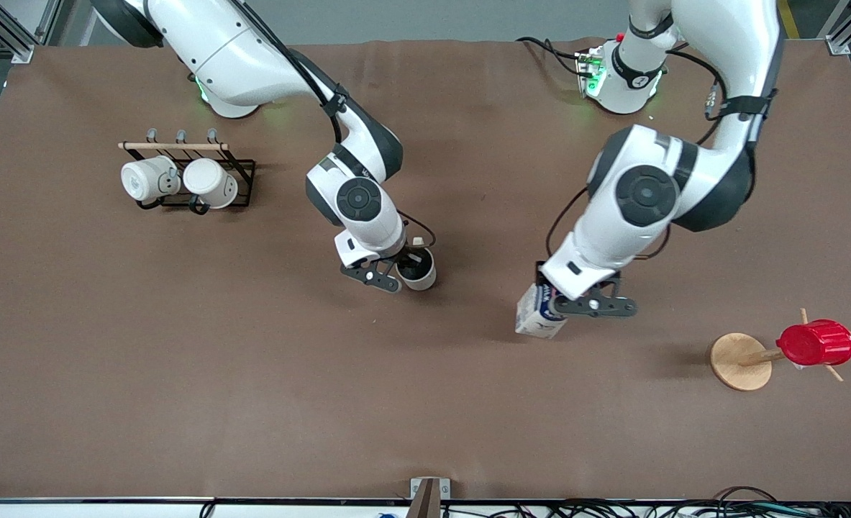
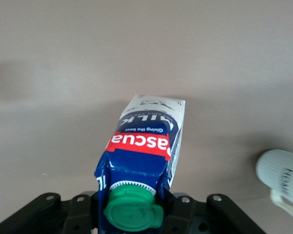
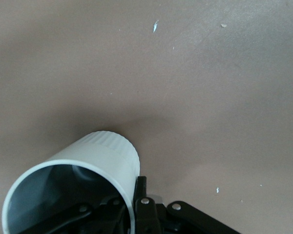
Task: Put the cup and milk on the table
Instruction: 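Set the mug down with the right gripper while the left gripper carries the carton, then lower the milk carton beside the mug with the left gripper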
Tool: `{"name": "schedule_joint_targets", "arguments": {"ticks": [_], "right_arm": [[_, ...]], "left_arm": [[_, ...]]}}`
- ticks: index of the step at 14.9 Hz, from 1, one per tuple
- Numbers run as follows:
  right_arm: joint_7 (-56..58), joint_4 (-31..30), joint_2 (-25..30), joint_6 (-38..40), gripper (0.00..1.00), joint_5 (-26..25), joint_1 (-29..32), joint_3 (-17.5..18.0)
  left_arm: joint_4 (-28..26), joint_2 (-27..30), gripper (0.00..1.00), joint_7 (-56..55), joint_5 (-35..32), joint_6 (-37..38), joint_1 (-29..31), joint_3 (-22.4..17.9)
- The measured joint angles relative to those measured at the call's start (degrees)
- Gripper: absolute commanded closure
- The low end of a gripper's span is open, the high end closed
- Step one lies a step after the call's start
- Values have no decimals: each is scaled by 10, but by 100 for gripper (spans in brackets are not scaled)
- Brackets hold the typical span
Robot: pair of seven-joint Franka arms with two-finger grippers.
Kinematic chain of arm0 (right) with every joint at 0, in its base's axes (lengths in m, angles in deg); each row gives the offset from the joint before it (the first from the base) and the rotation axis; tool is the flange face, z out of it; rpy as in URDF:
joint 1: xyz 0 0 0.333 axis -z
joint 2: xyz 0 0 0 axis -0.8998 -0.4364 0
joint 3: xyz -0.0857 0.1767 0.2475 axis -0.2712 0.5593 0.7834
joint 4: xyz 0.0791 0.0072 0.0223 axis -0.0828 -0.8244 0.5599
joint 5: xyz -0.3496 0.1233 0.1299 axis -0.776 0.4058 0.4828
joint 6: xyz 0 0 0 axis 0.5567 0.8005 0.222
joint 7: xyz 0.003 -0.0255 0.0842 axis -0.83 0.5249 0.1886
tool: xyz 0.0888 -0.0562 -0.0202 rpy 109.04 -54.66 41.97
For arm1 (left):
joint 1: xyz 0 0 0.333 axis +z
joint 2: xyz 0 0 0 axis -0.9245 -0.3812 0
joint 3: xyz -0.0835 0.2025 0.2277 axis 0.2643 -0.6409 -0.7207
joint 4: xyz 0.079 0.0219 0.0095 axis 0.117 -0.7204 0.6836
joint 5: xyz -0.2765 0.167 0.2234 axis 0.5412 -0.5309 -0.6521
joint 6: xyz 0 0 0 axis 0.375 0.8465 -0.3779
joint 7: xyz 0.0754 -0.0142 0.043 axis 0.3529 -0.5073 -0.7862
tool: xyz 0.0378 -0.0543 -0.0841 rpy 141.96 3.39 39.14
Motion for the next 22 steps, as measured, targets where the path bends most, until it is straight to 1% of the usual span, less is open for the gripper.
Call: {"name": "schedule_joint_targets", "arguments": {"ticks": [3,5,7,10,12,14,17,19,22], "right_arm": [[-1,1,1,5,0,0,0,0],[-1,9,12,41,0,-1,4,-3],[0,21,45,90,0,-2,22,-6],[37,31,130,186,0,-3,82,-8],[85,32,194,240,0,-3,133,-9],[137,32,252,278,0,-4,181,-11],[251,33,321,324,0,-4,241,-24],[334,37,354,361,0,-4,276,-40],[451,46,390,406,0,-4,297,-90]], "left_arm": [[3,-15,99,-51,0,4,-43,0],[3,-27,97,-76,0,5,-63,-1],[4,-36,97,-89,0,5,-72,-1],[6,-43,97,-107,0,5,-82,-1],[7,-48,97,-123,0,5,-92,-1],[9,-54,97,-142,0,5,-109,-1],[24,-71,97,-167,0,5,-133,-1],[32,-77,97,-175,0,5,-141,-1],[34,-78,97,-176,0,5,-142,-1]]}}
